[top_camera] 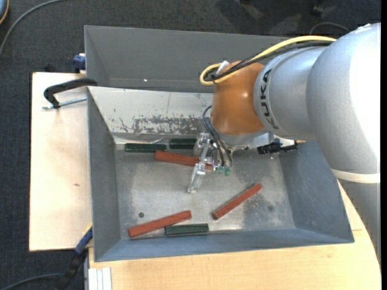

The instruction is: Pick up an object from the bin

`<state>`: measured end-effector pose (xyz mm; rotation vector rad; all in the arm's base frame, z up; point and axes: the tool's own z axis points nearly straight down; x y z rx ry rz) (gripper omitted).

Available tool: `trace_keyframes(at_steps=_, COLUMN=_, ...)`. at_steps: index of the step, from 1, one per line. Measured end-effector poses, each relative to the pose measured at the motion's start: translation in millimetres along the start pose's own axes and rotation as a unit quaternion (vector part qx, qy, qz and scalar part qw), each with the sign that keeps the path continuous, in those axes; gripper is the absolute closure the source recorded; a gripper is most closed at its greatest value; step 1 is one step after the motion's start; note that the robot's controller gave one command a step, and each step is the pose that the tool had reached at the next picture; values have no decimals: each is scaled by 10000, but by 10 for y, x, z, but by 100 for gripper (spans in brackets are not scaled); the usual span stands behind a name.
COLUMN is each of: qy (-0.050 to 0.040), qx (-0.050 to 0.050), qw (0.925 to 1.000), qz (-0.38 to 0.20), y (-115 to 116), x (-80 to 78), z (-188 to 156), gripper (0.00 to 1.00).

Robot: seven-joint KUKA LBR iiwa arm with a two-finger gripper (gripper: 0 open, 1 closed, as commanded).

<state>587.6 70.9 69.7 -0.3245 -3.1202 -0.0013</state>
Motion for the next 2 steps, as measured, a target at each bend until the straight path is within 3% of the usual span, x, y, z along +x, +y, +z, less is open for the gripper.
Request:
trace_keyframes(at_steps=1, qy=-29, qx=-7, qw=10000, qz=9, y=-14, x=-19, z=-12, gripper=100)
trace_keyframes(at_steps=2, qy=-96, qx=-32, qw=9994, qz=322, y=98, x=-131, z=-1561, gripper=100)
